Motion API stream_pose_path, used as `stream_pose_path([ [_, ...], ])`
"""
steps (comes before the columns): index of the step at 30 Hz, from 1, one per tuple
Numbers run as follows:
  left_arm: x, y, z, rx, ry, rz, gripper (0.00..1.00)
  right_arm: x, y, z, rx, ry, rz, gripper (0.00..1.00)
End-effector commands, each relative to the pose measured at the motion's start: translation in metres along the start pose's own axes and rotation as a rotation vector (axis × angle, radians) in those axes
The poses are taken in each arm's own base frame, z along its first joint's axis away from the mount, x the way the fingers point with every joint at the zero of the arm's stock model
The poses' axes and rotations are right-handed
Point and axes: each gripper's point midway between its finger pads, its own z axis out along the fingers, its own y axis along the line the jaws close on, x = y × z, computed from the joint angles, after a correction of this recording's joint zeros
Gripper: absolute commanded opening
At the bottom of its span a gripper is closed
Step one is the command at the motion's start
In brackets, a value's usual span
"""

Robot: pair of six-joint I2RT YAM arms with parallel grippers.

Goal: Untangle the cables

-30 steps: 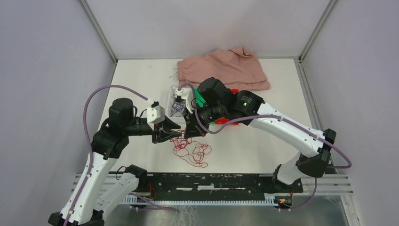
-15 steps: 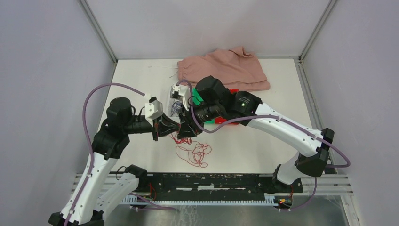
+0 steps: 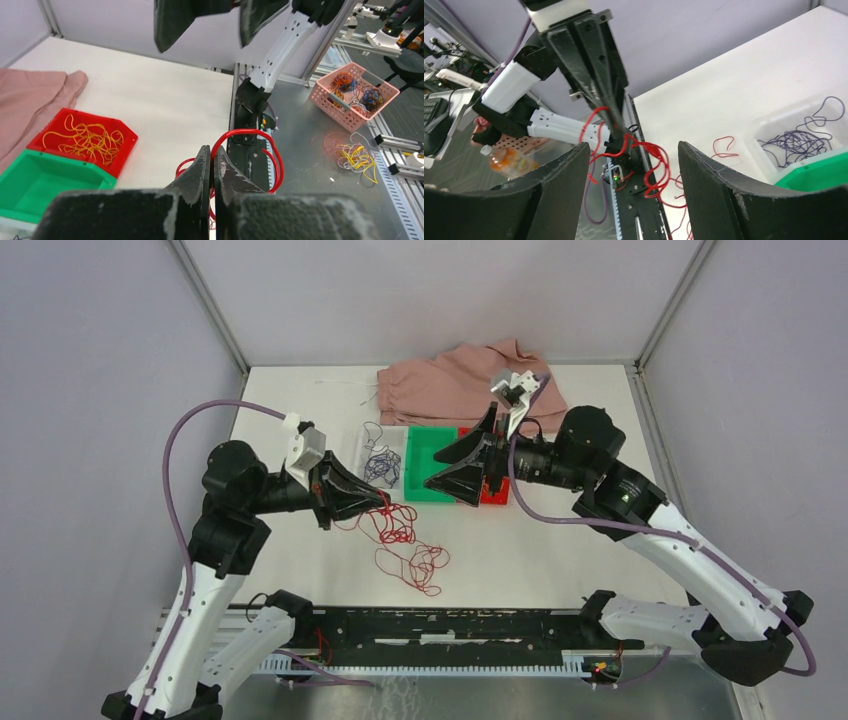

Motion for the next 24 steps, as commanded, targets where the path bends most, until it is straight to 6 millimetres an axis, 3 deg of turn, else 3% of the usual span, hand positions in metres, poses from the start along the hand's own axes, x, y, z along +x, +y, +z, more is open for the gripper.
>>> stream_pose_path([
  [1,-0.039,-0.023,-0.002,0.058,-0.074,0.006,0.03,0.0,-0.026,0.011,0.059,-0.056,-0.023,0.72],
  [9,-0.049,-0.023,-0.001,0.065,-0.089,-0.025,0.03,-0.003,0.005,0.045,-0.189,-0.122,-0.085,0.74],
  [15,-0.053,-0.023,0.0,0.067,-0.09,-0.046,0.03,0.014,0.025,0.074,-0.261,-0.048,-0.103,0.72],
  [24,-0.057,-0.023,0.001,0.064,-0.095,-0.037,0.03,0.027,0.026,0.094,-0.274,-0.043,-0.041,0.71],
])
